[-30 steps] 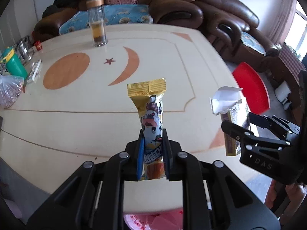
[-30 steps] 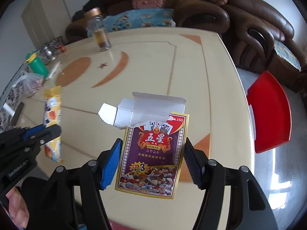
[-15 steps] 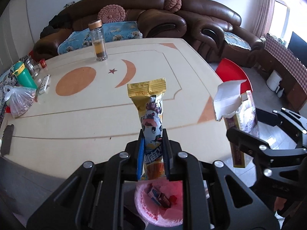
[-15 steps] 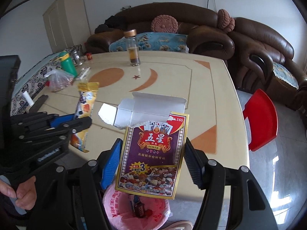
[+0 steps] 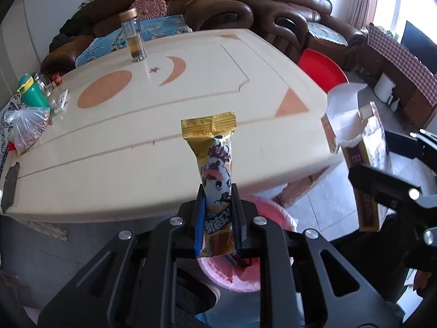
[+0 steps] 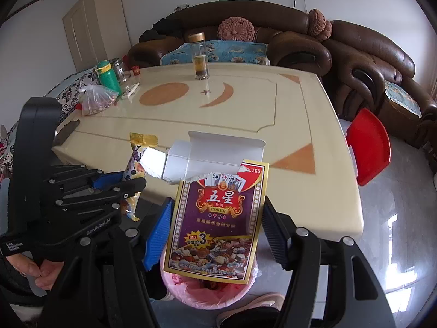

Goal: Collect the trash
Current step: 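Lift the candy bar and card box and carry both over the pink bin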

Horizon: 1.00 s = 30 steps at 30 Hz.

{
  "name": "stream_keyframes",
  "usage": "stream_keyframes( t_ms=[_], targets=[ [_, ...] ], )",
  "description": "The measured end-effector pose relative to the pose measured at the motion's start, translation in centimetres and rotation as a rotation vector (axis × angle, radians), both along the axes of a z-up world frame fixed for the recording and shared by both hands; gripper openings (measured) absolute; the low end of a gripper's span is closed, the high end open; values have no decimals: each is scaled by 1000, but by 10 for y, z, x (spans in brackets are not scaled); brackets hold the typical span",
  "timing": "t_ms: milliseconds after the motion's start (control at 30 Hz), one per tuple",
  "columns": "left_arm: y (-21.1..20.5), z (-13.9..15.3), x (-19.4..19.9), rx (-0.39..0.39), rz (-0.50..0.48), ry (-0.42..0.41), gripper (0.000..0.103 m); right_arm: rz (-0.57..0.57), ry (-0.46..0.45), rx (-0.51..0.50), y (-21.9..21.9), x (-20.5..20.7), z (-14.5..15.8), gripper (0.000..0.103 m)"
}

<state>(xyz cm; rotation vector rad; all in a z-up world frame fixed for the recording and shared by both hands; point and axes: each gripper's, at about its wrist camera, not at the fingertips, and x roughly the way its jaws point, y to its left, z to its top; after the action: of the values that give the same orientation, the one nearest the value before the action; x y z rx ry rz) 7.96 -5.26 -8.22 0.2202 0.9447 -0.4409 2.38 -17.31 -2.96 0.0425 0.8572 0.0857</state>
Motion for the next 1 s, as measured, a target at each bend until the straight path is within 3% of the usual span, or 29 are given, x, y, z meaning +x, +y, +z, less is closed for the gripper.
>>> stream_keyframes(
  t_ms=[633, 1000],
  targets=[
    [16, -60, -29, 16, -78, 132, 17, -20, 124, 62, 14, -28, -69, 62],
    [5, -110, -26, 53, -133, 230, 17, -19, 239, 100, 11, -15, -125, 62]
  ],
)
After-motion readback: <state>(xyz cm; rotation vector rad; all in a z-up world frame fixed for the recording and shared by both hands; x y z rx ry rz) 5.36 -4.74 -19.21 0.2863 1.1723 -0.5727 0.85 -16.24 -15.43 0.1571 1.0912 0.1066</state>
